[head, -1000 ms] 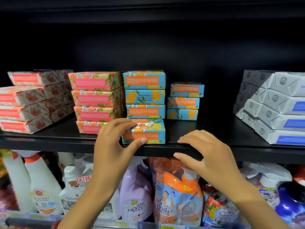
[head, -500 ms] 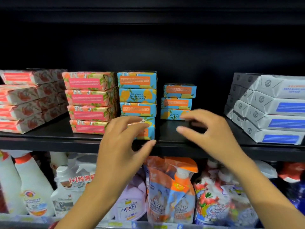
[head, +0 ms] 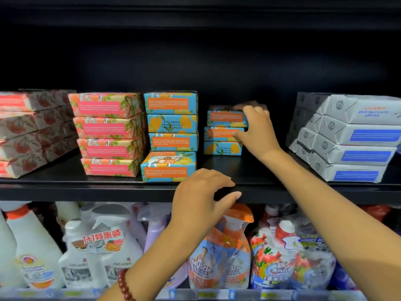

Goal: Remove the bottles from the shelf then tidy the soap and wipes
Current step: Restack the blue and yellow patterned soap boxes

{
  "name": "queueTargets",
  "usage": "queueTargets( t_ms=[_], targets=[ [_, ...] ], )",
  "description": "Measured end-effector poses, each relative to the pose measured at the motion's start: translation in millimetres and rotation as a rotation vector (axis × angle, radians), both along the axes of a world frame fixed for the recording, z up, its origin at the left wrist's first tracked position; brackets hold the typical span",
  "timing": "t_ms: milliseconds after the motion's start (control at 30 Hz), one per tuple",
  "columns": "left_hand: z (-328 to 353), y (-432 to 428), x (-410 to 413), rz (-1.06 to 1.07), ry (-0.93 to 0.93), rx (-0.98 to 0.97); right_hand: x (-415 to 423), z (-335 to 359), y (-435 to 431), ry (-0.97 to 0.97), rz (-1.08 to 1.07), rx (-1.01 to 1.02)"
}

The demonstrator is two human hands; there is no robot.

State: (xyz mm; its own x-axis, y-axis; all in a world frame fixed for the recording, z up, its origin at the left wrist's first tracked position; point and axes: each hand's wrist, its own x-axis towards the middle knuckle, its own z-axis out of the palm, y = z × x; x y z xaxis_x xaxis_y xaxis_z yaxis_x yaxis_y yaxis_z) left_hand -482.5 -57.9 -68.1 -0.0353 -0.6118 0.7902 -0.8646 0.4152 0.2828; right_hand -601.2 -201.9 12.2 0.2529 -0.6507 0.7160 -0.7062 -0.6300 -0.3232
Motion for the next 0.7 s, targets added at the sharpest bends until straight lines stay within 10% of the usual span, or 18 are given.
queueTargets(
  t_ms=[233,500,700],
  targets=[
    [8.2,4.9,1.3,-0.018,0.081,0.117,-17.9,-6.3,17.2,-0.043,0.125,-0.266],
    [51.5,21.7,-1.1,-0.447,1.082,0.497,-50.8,-35.5,75.0,-0.08,0.277,-0.598],
    [55.5,29.4,4.8,-0.613,1.129,0.468,-50.9,-44.8,103.5,-0.05,0.416,-0.657]
  ],
)
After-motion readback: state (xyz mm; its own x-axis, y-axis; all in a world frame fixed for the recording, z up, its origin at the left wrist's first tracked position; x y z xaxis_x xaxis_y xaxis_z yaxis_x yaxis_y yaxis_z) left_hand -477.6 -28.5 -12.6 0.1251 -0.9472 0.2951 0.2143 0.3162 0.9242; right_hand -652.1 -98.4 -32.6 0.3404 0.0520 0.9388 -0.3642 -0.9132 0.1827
